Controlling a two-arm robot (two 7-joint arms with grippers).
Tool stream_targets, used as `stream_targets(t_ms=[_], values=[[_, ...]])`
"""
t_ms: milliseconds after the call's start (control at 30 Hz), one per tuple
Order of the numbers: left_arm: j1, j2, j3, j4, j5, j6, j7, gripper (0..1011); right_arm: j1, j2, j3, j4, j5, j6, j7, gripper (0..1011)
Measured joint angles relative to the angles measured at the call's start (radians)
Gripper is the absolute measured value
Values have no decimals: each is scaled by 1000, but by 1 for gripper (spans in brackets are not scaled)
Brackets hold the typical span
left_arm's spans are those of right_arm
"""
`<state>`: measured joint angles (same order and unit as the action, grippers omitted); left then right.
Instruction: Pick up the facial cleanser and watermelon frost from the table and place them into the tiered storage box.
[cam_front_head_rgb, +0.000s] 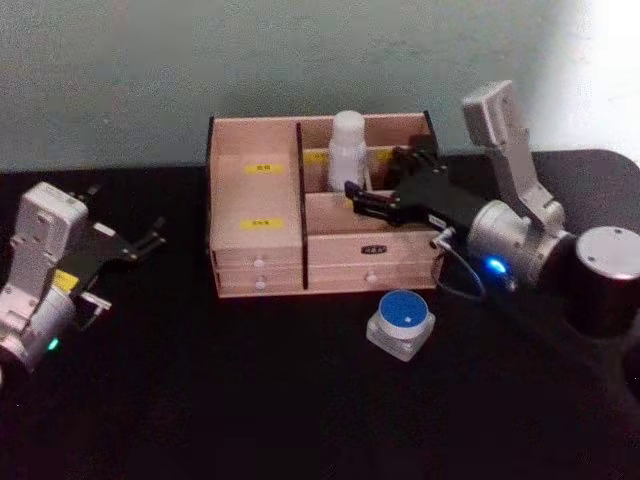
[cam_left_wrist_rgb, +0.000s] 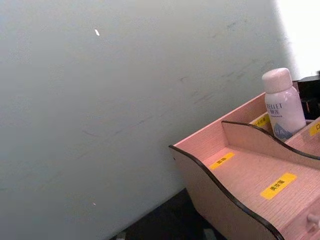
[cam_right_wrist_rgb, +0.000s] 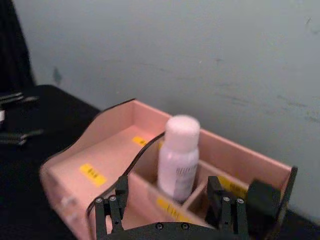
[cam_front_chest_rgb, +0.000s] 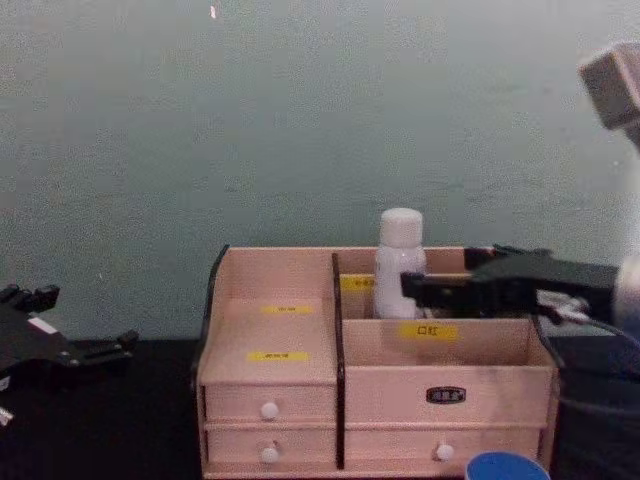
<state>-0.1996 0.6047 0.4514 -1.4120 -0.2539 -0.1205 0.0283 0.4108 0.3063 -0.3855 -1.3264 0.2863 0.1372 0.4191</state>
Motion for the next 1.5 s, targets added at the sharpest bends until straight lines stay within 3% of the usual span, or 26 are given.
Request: stream_targets(t_ms=[333, 800, 1200, 1500], values=[[0, 0, 0, 0, 0, 0, 0, 1001, -162, 135, 24, -168, 61, -7, 58, 1002], [0, 0, 0, 0, 0, 0, 0, 1001, -284, 261, 35, -266, 136, 21, 95, 1002], [0, 0, 0, 0, 0, 0, 0, 1001, -326, 305, 14, -291, 179, 34, 101, 1002], [0, 0, 0, 0, 0, 0, 0, 1001, -327, 317, -10, -278, 166, 3, 100, 1002]])
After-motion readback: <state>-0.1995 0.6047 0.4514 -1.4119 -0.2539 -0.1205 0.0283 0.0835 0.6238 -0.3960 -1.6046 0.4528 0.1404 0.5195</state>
